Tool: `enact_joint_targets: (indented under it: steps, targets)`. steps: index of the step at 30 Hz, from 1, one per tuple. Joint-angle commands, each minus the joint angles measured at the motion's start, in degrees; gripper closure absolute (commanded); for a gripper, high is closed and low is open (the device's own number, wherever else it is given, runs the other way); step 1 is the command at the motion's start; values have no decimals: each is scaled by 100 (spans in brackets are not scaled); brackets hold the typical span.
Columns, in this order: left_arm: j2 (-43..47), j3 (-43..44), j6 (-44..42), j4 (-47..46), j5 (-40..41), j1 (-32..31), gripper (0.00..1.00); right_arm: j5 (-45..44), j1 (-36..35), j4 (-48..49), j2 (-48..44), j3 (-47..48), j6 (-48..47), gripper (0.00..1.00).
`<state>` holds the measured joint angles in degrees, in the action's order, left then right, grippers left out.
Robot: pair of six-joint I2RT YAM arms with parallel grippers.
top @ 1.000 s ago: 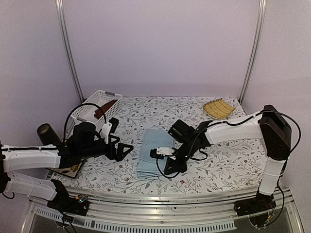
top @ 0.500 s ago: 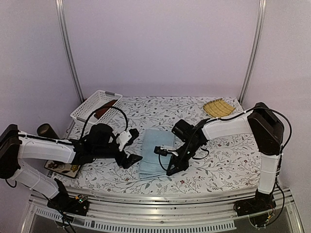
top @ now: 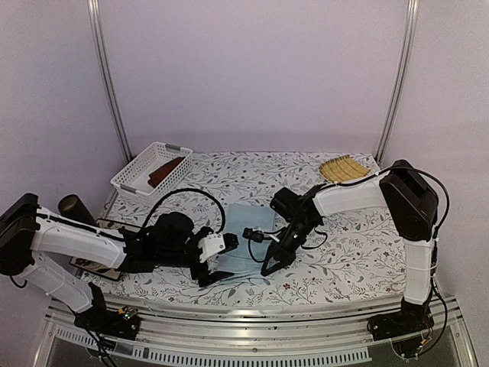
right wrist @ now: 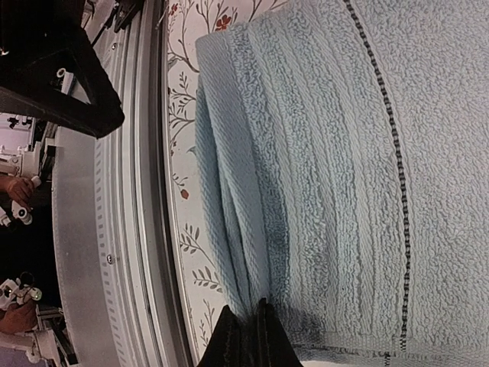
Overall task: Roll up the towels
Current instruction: Roll the towel at the center of the board.
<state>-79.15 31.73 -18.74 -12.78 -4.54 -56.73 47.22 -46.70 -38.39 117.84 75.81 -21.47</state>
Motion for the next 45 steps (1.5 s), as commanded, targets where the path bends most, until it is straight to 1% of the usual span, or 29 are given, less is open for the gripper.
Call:
enact_joint_targets:
  steps: [1, 7, 13, 17, 21, 22, 24, 25, 26, 28, 31, 33, 39, 41, 45]
  targets:
    - [-313, 22, -379, 21, 477, -467, 5, 457, 120, -277, 151, 127, 98, 98]
    - [-530, 82, -462, 96, 672, -782, 12, 466, 219, -321, 120, 118, 142, 98]
    - [-584, 90, -511, 239, 699, -993, 12, 465, 275, -291, 99, 64, 203, 98]
    - [-766, 205, -501, 399, 916, -1125, 19, 423, 284, -312, 137, 65, 205, 98]
    - [-998, 365, -492, 567, 1290, -1243, 24, 471, 332, -338, 147, 110, 215, 98]
    - [-1082, 414, -470, 603, 1390, -1266, 27, 494, 347, -336, 151, 131, 214, 98]
    - [-1251, 526, -415, 667, 1622, -1306, 36, 465, 350, -361, 174, 165, 214, 98]
    - [-1324, 580, -385, 711, 1736, -1321, 39, 461, 353, -371, 196, 178, 209, 98]
    - [-1376, 614, -364, 722, 1820, -1337, 44, 464, 356, -364, 206, 187, 206, 98]
    - [-1445, 650, -347, 674, 1937, -1348, 52, 469, 362, -374, 229, 201, 205, 98]
    - [-1505, 695, -349, 672, 2050, -1349, 68, 451, 370, -352, 207, 157, 197, 98]
    - [-1527, 758, -310, 761, 2088, -1349, 72, 422, 370, -327, 204, 117, 205, 98]
    - [-1460, 831, -320, 1069, 1533, -1349, 82, 323, 385, -317, 223, 118, 205, 98]
    - [-1421, 914, -333, 1227, 1340, -1332, 89, 304, 397, -316, 186, 127, 205, 98]
    - [-1398, 1185, -411, 1638, 678, -1237, 100, 137, 398, -300, 65, 95, 131, 97]
